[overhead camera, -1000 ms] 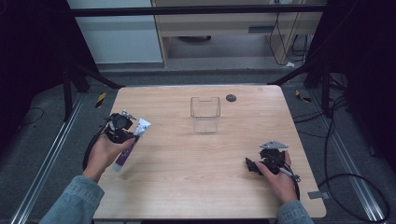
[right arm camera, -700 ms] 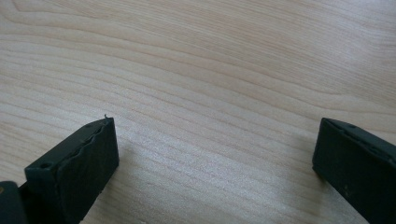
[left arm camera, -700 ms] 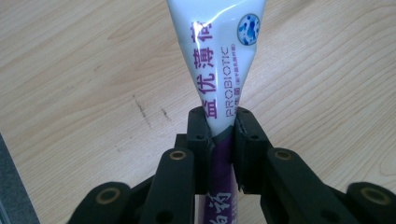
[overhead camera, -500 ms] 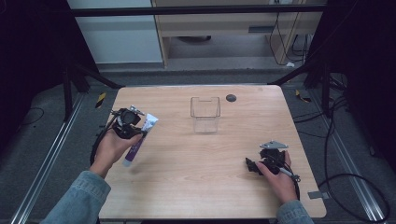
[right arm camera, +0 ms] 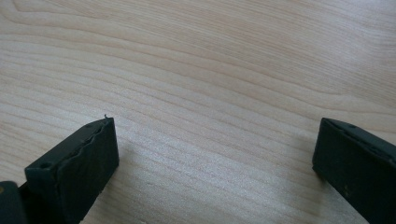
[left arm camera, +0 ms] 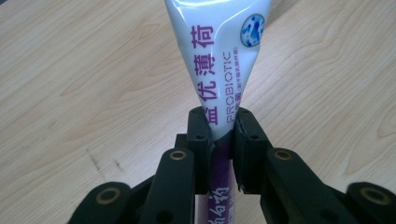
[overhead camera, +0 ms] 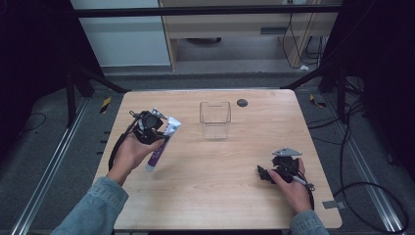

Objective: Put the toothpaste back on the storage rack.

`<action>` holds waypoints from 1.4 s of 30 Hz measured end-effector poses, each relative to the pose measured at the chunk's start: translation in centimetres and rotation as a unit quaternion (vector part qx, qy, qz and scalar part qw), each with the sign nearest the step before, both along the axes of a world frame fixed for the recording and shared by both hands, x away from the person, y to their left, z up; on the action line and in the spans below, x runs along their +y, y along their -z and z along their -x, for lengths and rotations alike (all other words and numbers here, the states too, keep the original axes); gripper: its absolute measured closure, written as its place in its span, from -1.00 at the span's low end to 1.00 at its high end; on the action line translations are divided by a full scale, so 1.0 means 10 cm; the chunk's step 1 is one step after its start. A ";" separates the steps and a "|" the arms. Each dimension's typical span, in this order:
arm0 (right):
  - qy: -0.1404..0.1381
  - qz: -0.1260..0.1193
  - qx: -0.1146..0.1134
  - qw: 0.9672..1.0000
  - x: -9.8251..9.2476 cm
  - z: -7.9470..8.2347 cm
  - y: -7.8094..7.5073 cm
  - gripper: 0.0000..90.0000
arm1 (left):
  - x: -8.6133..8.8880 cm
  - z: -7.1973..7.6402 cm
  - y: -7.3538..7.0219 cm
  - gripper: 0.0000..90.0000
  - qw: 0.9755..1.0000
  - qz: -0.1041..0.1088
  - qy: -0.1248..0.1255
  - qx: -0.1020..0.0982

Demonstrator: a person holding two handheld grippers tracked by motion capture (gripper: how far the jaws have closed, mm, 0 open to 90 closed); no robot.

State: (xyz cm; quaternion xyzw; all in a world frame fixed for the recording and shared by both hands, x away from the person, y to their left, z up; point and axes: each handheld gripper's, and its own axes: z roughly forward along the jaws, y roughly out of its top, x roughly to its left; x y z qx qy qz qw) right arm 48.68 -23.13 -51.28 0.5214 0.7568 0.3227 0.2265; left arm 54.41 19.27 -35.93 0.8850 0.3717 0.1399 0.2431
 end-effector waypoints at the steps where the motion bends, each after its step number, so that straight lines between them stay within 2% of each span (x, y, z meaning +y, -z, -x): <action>1: 0.000 0.000 0.000 1.000 0.00 0.00 0.00 -0.99 | -0.03 0.00 -0.01 0.74 1.000 0.001 0.003 -0.001; 10: 0.000 0.001 0.000 1.000 0.00 0.00 0.00 -0.99 | -0.25 0.01 -0.04 0.74 1.000 0.014 0.018 -0.003; 13: 0.000 0.000 0.000 1.000 0.00 0.00 0.00 -0.99 | -0.36 0.02 -0.06 0.74 0.999 0.017 0.029 -0.006; 21: 0.000 0.000 0.000 1.000 0.00 0.00 0.00 -0.99 | -0.57 0.02 -0.10 0.75 0.999 0.024 0.038 -0.017; 28: 0.000 0.000 0.000 1.000 0.00 0.00 0.00 -0.99 | -0.68 0.03 -0.15 0.75 0.998 0.027 0.048 -0.020; 42: 0.000 0.001 0.000 1.000 0.00 0.00 0.00 -0.99 | -0.89 0.01 -0.34 0.75 0.997 0.035 0.061 -0.036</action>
